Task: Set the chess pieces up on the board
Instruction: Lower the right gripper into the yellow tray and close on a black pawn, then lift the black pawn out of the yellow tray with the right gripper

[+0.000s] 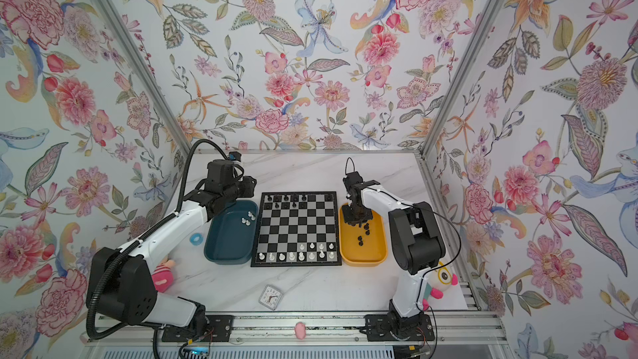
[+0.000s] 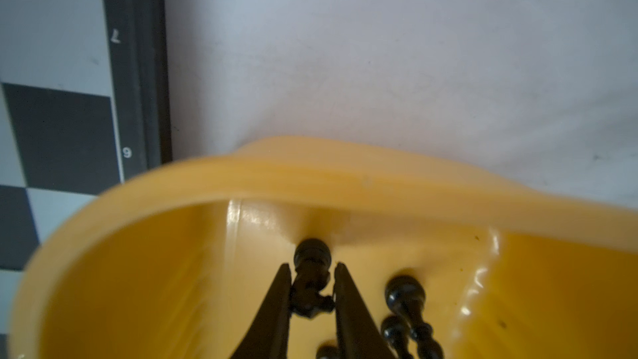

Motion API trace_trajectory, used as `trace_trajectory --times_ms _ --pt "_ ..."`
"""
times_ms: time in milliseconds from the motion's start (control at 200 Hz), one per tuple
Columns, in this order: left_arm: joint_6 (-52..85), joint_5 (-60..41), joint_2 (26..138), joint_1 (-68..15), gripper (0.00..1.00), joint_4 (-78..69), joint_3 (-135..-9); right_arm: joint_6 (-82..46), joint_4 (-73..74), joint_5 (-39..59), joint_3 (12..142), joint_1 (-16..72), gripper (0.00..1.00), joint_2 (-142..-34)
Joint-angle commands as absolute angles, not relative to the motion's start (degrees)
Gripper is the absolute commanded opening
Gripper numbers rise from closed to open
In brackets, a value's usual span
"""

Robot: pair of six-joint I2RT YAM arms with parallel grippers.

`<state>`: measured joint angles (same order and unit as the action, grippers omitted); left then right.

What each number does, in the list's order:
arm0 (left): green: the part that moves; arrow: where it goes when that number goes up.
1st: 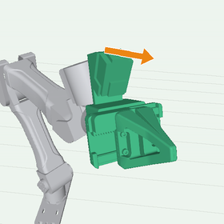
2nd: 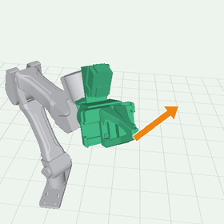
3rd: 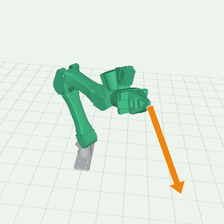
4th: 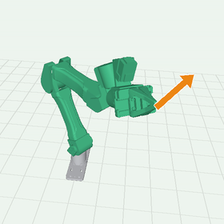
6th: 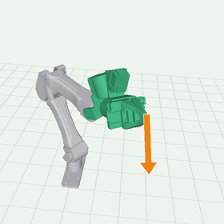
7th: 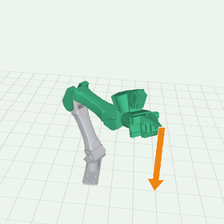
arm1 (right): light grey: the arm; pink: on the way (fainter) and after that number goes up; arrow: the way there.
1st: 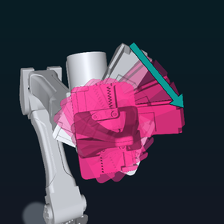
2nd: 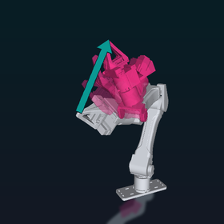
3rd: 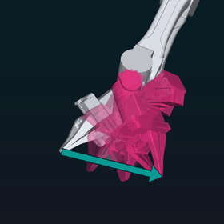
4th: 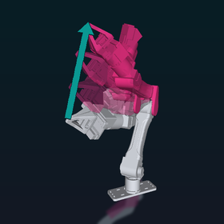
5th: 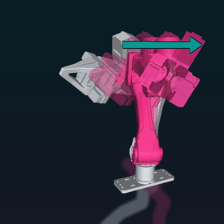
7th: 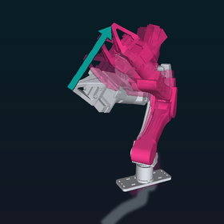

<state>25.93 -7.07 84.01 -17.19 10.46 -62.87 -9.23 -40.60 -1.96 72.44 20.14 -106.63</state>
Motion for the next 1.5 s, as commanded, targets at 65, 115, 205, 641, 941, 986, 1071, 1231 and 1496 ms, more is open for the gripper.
trace_trajectory --times_ms 65,115,205,641,941,986,1071,1231,1496 --pt "25.9 -6.0 84.0 -16.5 0.33 11.8 -63.5 -9.8 -40.4 -1.5 73.9 19.9 0.21 -107.4" --pt "26.0 -6.0 84.0 -16.5 0.33 11.8 -63.5 -9.8 -40.4 -1.5 73.8 19.9 0.20 -107.4" --pt "26.0 -6.0 84.0 -16.5 0.33 11.7 -63.5 -9.9 -40.4 -1.5 73.7 19.9 0.18 -107.2" --pt "25.8 -6.0 83.8 -16.5 0.33 11.6 -63.1 -10.4 -40.4 -1.6 73.3 20.0 0.11 -107.0" --pt "25.8 -6.2 84.0 -16.6 0.33 11.3 -62.9 -10.7 -44.1 -2.9 75.0 20.3 0.03 -104.9" --pt "25.7 -6.4 84.0 -16.5 0.33 11.0 -62.9 -10.7 -45.3 -3.4 75.5 20.4 0.01 -104.0" --pt "25.5 -6.7 84.1 -16.5 0.33 10.7 -62.7 -10.7 -47.6 -3.8 76.4 20.7 0.01 -102.3" --pt "25.1 -6.8 84.2 -16.5 0.33 10.1 -62.2 -10.2 -53.3 -5.1 80.0 21.8 0.01 -99.9" --pt "24.6 -7.4 83.7 -16.5 0.33 9.1 -61.1 -10.0 -61.0 -6.4 90.7 26.2 0.02 -101.1"
